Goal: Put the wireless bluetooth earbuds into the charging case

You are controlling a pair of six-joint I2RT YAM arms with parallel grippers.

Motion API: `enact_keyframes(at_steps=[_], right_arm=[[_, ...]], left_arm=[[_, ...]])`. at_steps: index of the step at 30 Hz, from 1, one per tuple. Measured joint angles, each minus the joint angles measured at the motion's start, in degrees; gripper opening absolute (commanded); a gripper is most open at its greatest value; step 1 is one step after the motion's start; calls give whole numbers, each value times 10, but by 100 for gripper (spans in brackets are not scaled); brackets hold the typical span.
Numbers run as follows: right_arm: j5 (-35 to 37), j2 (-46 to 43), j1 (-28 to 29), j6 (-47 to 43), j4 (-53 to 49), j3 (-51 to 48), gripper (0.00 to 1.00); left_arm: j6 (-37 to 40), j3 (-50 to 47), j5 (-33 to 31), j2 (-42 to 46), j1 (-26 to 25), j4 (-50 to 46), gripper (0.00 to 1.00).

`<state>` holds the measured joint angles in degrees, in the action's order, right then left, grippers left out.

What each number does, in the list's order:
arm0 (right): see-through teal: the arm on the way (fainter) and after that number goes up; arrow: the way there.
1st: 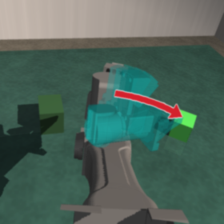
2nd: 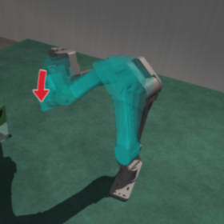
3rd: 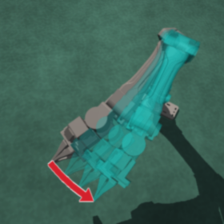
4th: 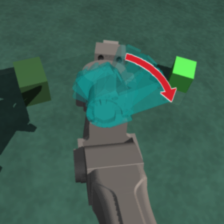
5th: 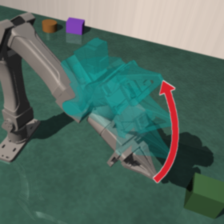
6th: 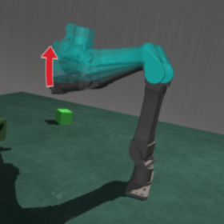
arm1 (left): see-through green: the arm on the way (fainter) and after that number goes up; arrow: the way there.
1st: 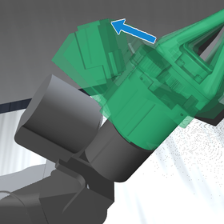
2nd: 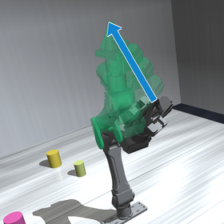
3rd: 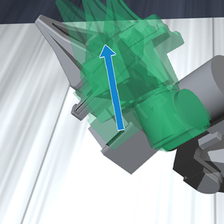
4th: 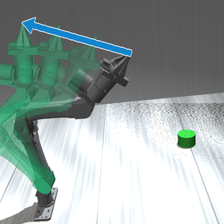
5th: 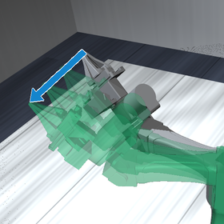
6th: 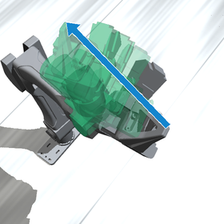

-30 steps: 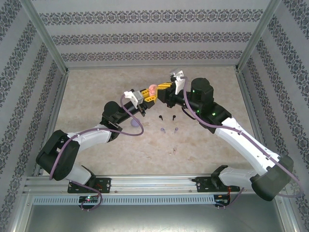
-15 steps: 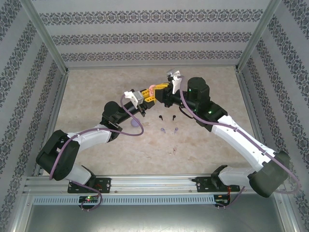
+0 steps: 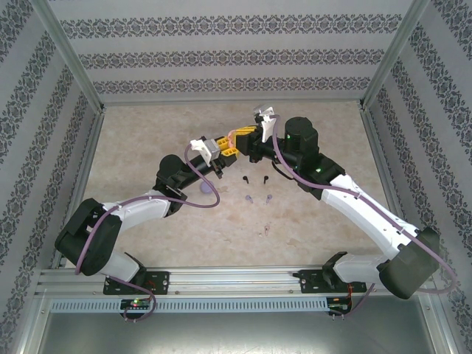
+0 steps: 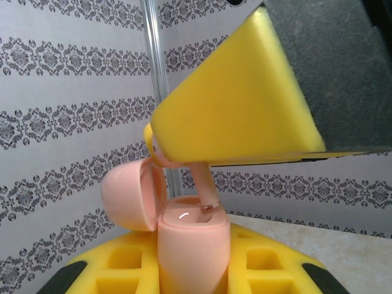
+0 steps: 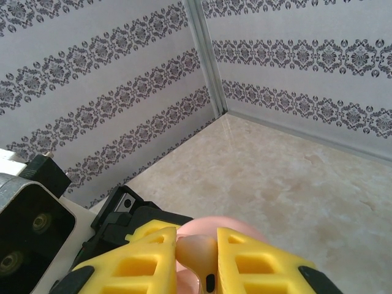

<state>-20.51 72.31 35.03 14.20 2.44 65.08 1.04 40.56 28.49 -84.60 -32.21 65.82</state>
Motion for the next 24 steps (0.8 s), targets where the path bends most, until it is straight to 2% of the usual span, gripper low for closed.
enact_keyframes(at_steps=[24], right_arm=[[-5,-3,0,-6,1,-17,14]], left_arm=[[0,1,0,8,-2,-30,0]])
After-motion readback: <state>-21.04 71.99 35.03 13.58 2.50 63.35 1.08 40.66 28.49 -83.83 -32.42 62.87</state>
